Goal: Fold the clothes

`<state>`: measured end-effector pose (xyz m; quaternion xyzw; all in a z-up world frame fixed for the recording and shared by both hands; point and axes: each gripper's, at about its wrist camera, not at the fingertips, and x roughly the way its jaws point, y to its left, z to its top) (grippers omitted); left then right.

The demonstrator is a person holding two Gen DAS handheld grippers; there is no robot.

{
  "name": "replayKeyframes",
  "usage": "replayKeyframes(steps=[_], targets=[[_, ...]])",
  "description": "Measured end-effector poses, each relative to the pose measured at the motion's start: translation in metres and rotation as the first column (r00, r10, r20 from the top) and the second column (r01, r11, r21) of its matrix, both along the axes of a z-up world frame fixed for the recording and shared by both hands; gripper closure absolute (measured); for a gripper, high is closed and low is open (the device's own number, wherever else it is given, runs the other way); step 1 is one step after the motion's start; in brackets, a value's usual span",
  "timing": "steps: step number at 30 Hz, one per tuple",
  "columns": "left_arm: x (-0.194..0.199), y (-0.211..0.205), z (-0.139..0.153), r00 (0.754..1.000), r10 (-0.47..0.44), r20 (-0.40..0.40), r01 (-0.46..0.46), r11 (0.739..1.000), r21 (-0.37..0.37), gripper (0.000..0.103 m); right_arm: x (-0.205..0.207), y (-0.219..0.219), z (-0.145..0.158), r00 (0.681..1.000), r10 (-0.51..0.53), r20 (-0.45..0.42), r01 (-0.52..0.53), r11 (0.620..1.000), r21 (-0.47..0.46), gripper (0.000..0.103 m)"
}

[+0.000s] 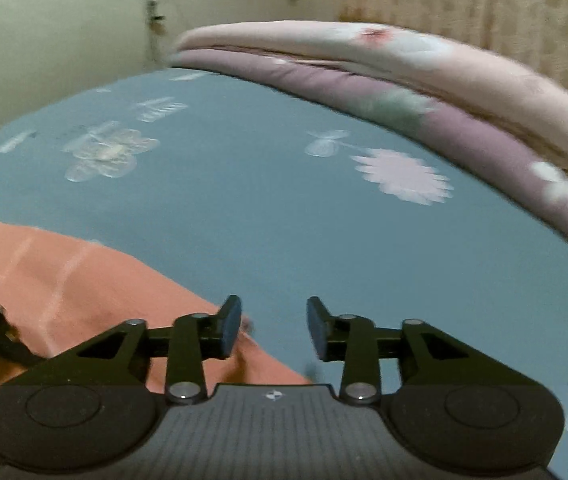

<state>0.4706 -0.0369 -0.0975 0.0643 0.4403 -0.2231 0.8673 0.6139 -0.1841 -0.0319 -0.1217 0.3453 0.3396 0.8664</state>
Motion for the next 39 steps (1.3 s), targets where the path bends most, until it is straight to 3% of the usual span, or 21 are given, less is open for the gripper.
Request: replayKeyframes(steps=[3,7,9,12,16,17,20,21,25,28,31,32,35,39], targets=[[-0.001,0.001,-0.001,1.000,0.000,0.006,0.000,1.000,-0.004,0.001,0.014,0.018,-0.017,0.995,0.077,-0.066,-0.077,0.997,-0.001,0.050],[-0.004,0.003,-0.001,1.000,-0.001,0.014,0.001,1.000,-0.013,0.001,0.024,0.028,-0.039,0.981,0.160,-0.111,-0.168,0.983,-0.076,0.046],[-0.005,0.004,-0.002,1.000,0.000,0.020,0.001,1.000,-0.017,0.001,0.027,0.023,-0.047,0.973,0.184,-0.142,-0.194,0.979,-0.061,0.040],[-0.006,0.005,-0.003,1.000,0.000,0.026,0.001,1.000,-0.020,0.001,0.022,0.020,-0.048,0.970,0.196,-0.144,-0.203,0.978,-0.039,0.038],[-0.006,0.004,-0.004,0.999,-0.001,0.033,0.002,1.000,-0.016,0.001,0.009,0.031,-0.051,0.969,0.222,-0.110,-0.232,0.969,-0.089,0.040],[-0.006,0.004,-0.005,0.999,-0.002,0.034,0.002,1.000,-0.014,0.001,0.009,0.033,-0.052,0.969,0.220,-0.113,-0.230,0.969,-0.090,0.046],[-0.001,0.002,-0.004,0.999,-0.002,0.035,0.003,1.000,-0.013,0.001,0.002,0.039,-0.049,0.962,0.242,-0.129,-0.253,0.964,-0.077,0.085],[0.000,0.002,-0.003,0.999,-0.002,0.032,0.003,1.000,-0.014,0.001,-0.002,0.042,-0.048,0.961,0.250,-0.118,-0.261,0.961,-0.089,0.085],[-0.002,0.012,0.012,1.000,0.023,0.006,-0.022,0.997,-0.078,0.001,-0.001,0.051,-0.037,0.981,0.189,0.040,-0.181,0.974,-0.137,0.086],[0.001,0.023,0.013,0.998,0.057,-0.012,-0.058,0.990,-0.131,0.001,0.014,0.058,-0.039,0.987,0.135,0.085,-0.122,0.983,-0.138,0.086],[0.000,0.021,0.003,0.999,0.045,-0.004,-0.045,0.995,-0.088,0.001,0.022,0.065,-0.054,0.993,0.104,0.060,-0.093,0.983,-0.158,0.083],[-0.003,0.018,0.002,0.999,0.030,0.012,-0.029,0.997,-0.066,0.001,0.022,0.061,-0.050,0.995,0.082,0.057,-0.073,0.988,-0.135,0.076],[-0.005,0.010,0.000,0.999,0.008,0.034,-0.008,1.000,-0.020,0.001,0.013,0.030,-0.020,0.998,-0.004,0.059,0.007,0.998,-0.066,0.069],[-0.002,0.011,-0.001,0.999,0.009,0.035,-0.008,0.999,-0.038,0.001,-0.010,-0.028,0.019,0.994,-0.105,0.035,0.105,0.994,0.008,0.058]])
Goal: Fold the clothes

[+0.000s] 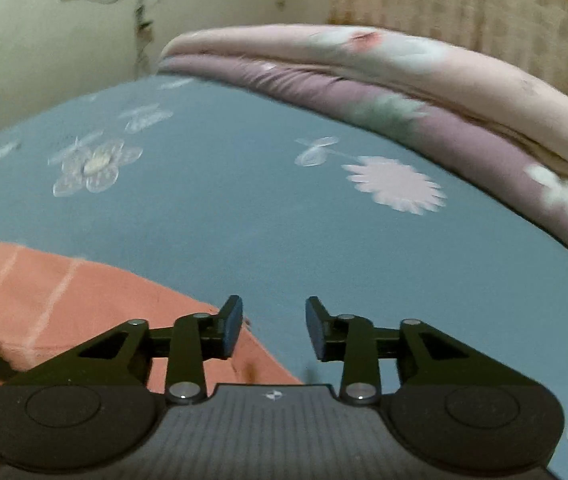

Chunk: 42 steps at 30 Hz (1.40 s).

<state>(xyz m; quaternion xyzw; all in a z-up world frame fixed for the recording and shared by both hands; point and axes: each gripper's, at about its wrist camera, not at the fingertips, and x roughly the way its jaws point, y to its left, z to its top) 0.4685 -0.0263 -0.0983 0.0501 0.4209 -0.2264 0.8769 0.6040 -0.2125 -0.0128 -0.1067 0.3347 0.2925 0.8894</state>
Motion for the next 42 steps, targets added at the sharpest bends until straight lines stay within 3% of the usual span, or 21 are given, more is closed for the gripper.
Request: replayKeyframes(steps=[4,10,14,16,21,26,28,29,32,35,39,42], targets=[[0.002,-0.002,-0.001,1.000,0.002,0.001,-0.002,1.000,-0.005,0.001,-0.029,-0.056,-0.002,0.990,-0.101,-0.100,0.101,0.995,0.001,0.057],[0.006,-0.004,-0.002,1.000,-0.001,0.005,0.000,1.000,0.013,0.001,-0.045,-0.094,-0.054,0.945,-0.218,-0.243,0.232,0.972,0.032,0.058],[0.003,-0.005,-0.001,1.000,-0.001,0.006,0.001,1.000,0.018,0.001,-0.032,-0.102,-0.058,0.927,-0.304,-0.219,0.333,0.936,0.111,0.059],[0.003,-0.005,-0.001,1.000,-0.001,0.007,0.001,1.000,0.016,0.001,-0.031,-0.098,-0.042,0.944,-0.301,-0.132,0.316,0.942,0.116,0.059],[0.004,-0.005,-0.002,1.000,-0.001,0.010,0.001,1.000,0.014,0.001,-0.020,-0.097,-0.034,0.969,-0.243,-0.054,0.239,0.968,-0.075,0.058],[0.004,-0.005,-0.003,1.000,-0.003,0.015,0.003,1.000,0.012,0.001,-0.026,-0.118,-0.059,0.968,-0.187,-0.170,0.171,0.980,-0.099,0.058],[0.005,-0.005,-0.003,1.000,-0.003,0.015,0.003,1.000,0.016,0.001,-0.034,-0.118,-0.064,0.971,-0.189,-0.145,0.180,0.981,-0.076,0.058],[0.005,-0.006,-0.003,1.000,-0.003,0.016,0.003,1.000,0.019,0.001,-0.036,-0.116,-0.065,0.971,-0.195,-0.137,0.185,0.980,-0.078,0.062],[0.006,-0.007,-0.003,1.000,-0.002,0.015,0.001,1.000,0.023,0.001,-0.043,-0.103,-0.063,0.976,-0.202,-0.088,0.190,0.974,-0.121,0.089],[0.007,-0.009,-0.002,1.000,0.007,0.009,-0.007,1.000,0.029,0.001,-0.044,-0.084,-0.060,0.974,-0.224,0.026,0.224,0.947,-0.230,0.090],[0.007,-0.011,-0.002,1.000,0.008,0.012,-0.008,0.999,0.040,0.001,-0.024,-0.092,-0.057,0.952,-0.305,-0.022,0.298,0.942,-0.158,0.087],[0.007,-0.010,-0.003,1.000,0.007,0.014,-0.008,0.999,0.031,0.001,-0.034,-0.083,-0.034,0.949,-0.313,-0.018,0.309,0.943,-0.122,0.081]])
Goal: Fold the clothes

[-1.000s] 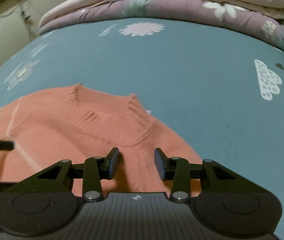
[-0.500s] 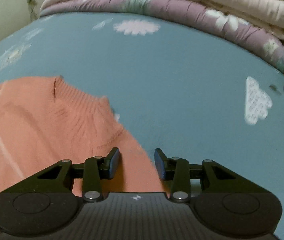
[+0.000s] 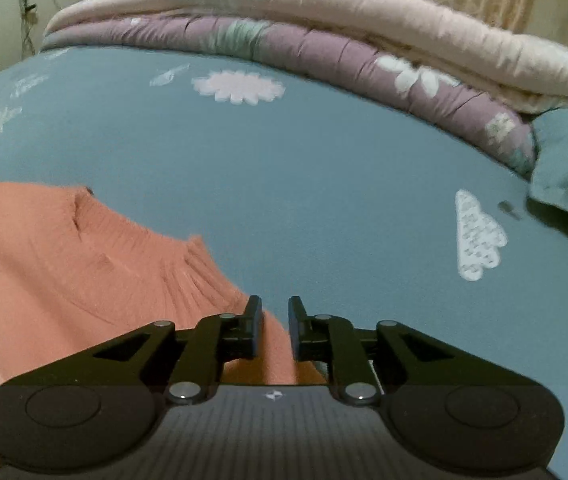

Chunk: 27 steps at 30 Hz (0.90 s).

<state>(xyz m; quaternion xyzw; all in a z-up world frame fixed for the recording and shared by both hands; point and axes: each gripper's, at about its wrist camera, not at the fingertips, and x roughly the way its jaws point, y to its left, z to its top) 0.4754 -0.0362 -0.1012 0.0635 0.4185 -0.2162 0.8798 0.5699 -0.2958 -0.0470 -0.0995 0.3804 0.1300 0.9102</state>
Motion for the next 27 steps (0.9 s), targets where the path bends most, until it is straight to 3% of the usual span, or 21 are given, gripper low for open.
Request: replayKeyframes(steps=[3,6,10,16,19,23,25,27], targets=[[0.000,-0.002,0.000,1.000,0.001,0.001,-0.001,1.000,0.009,0.001,-0.017,0.018,0.009,0.997,0.053,-0.063,-0.047,0.994,0.095,0.063],[0.001,-0.001,0.000,1.000,0.001,0.000,-0.001,1.000,0.008,0.001,-0.017,0.039,-0.009,0.985,0.064,-0.159,-0.047,0.993,0.106,0.063],[0.001,-0.001,0.000,1.000,0.002,0.001,-0.002,1.000,0.005,0.001,0.004,0.056,-0.027,0.994,0.050,-0.100,-0.044,0.997,0.069,0.057],[0.000,-0.001,0.000,1.000,0.004,0.004,-0.004,1.000,-0.002,0.001,0.016,0.069,-0.013,0.992,0.049,-0.118,-0.042,0.997,0.062,0.054],[0.000,-0.002,0.000,1.000,0.004,0.007,-0.004,1.000,0.000,0.001,0.012,0.081,0.003,0.982,0.122,-0.146,-0.101,0.985,0.143,0.049],[0.000,-0.002,0.000,1.000,0.003,0.009,-0.003,1.000,0.003,0.001,0.017,0.112,-0.011,0.965,0.180,-0.191,-0.164,0.982,0.098,0.047],[0.001,-0.002,-0.001,1.000,0.004,0.008,-0.004,1.000,0.001,0.001,0.027,0.121,-0.024,0.964,0.190,-0.184,-0.180,0.981,0.070,0.039],[0.001,-0.002,-0.001,1.000,0.006,0.008,-0.006,1.000,0.000,0.001,0.037,0.123,-0.028,0.968,0.192,-0.161,-0.182,0.981,0.072,0.023]])
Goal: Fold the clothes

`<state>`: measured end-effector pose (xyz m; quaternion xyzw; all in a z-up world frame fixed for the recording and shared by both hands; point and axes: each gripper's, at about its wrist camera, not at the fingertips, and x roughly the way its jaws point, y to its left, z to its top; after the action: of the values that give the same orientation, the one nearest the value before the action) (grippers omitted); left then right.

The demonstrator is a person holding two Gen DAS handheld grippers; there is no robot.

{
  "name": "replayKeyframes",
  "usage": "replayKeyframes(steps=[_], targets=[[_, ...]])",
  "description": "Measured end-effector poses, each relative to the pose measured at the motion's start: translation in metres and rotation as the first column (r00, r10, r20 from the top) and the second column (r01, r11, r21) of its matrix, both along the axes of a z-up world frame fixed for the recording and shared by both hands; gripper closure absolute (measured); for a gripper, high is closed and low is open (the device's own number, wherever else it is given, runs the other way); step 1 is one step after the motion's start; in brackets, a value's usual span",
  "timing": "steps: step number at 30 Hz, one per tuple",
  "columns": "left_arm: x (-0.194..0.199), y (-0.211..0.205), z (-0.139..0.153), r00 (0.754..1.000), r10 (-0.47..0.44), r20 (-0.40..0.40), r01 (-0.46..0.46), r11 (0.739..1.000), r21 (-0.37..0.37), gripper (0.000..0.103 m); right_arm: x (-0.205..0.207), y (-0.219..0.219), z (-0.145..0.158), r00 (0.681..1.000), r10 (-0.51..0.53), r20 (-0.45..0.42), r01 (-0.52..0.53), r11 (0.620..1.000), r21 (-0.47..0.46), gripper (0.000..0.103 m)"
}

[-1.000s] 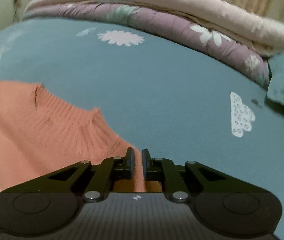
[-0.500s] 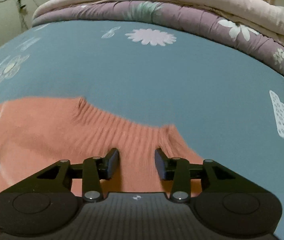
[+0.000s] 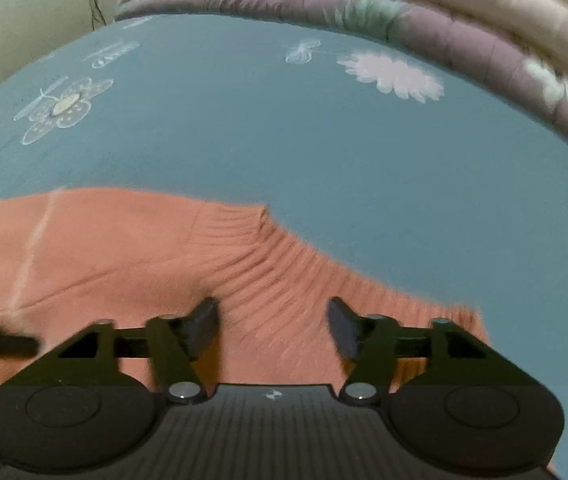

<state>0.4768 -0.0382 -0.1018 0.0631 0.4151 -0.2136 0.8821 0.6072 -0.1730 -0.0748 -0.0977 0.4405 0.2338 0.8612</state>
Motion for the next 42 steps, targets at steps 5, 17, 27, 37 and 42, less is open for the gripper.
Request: replayKeyframes(steps=[5,17,27,37,42], targets=[[0.001,-0.001,0.001,1.000,-0.004,0.001,0.004,1.000,-0.002,0.001,-0.004,-0.013,0.013,1.000,-0.010,-0.019,0.011,0.997,0.077,0.024],[0.002,-0.005,0.000,1.000,-0.002,0.006,0.002,1.000,-0.002,0.001,0.029,-0.021,0.014,0.958,0.281,0.061,-0.277,0.959,-0.064,0.051],[0.007,-0.003,0.004,1.000,0.015,-0.015,-0.015,1.000,-0.022,0.001,0.029,-0.003,-0.001,0.951,0.256,0.175,-0.222,0.956,-0.193,0.100],[0.000,-0.004,0.001,1.000,-0.002,0.014,0.002,1.000,-0.004,0.001,0.022,-0.046,0.034,0.993,0.078,0.090,-0.083,0.995,0.060,0.089],[0.001,-0.005,0.000,1.000,0.000,0.014,0.000,1.000,0.000,0.001,0.012,-0.051,0.010,0.995,0.091,-0.047,-0.091,0.996,0.004,0.089]])
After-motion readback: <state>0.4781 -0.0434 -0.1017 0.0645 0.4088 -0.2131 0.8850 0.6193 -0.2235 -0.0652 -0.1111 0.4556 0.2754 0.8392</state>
